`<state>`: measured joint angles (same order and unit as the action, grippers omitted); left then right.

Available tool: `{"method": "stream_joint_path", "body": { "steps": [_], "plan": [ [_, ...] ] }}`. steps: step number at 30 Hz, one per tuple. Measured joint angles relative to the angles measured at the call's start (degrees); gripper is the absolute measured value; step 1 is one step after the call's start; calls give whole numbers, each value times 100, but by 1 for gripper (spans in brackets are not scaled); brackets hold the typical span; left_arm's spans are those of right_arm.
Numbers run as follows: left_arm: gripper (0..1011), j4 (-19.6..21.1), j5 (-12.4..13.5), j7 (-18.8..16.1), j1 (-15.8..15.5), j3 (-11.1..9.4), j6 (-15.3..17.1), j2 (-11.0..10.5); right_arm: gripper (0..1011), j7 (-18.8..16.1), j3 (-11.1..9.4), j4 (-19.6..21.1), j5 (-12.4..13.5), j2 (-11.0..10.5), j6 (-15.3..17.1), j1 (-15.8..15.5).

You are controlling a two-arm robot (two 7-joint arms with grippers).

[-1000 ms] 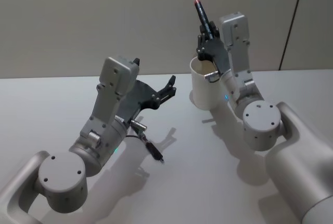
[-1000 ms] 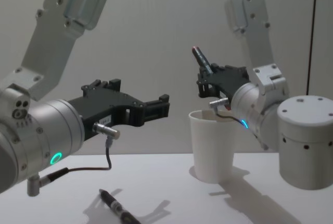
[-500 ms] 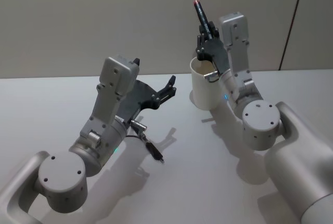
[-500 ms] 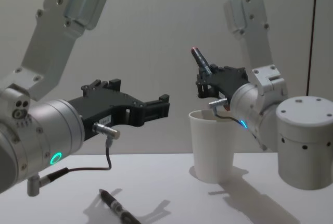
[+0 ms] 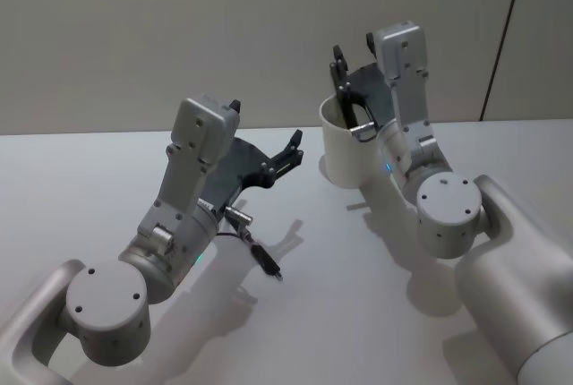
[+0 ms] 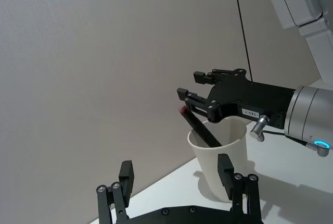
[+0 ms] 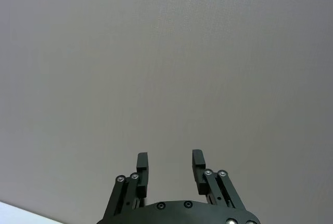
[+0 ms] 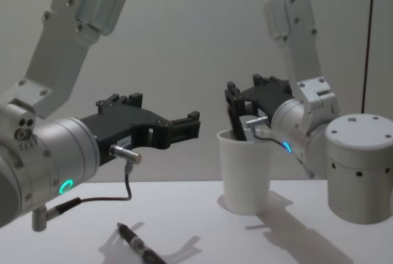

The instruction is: Place the pen into the pen holder.

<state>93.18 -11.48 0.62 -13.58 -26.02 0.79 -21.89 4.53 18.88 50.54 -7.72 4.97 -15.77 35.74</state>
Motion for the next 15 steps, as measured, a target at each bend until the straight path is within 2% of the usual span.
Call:
{"method": "stream_joint_path", "body": {
  "steps": [2, 5, 6, 7, 9, 15],
  "plan": [
    [1001, 0, 0, 0, 0, 0, 0, 0, 528, 0, 0, -2, 0, 1, -1, 1],
    [1001, 0, 0, 0, 0, 0, 0, 0, 649, 0, 0, -5, 0, 2, -4, 3],
    [1001, 0, 0, 0, 0, 0, 0, 0, 649, 0, 0, -5, 0, 2, -4, 3],
    [1001, 0, 0, 0, 0, 0, 0, 0, 709, 0, 0, -6, 0, 3, -5, 3],
    [1001, 0, 0, 0, 0, 0, 0, 0, 745, 0, 0, -7, 0, 3, -7, 4],
    [1001, 0, 0, 0, 0, 0, 0, 0, 944, 0, 0, -11, 0, 3, -7, 6]
  ]
}}
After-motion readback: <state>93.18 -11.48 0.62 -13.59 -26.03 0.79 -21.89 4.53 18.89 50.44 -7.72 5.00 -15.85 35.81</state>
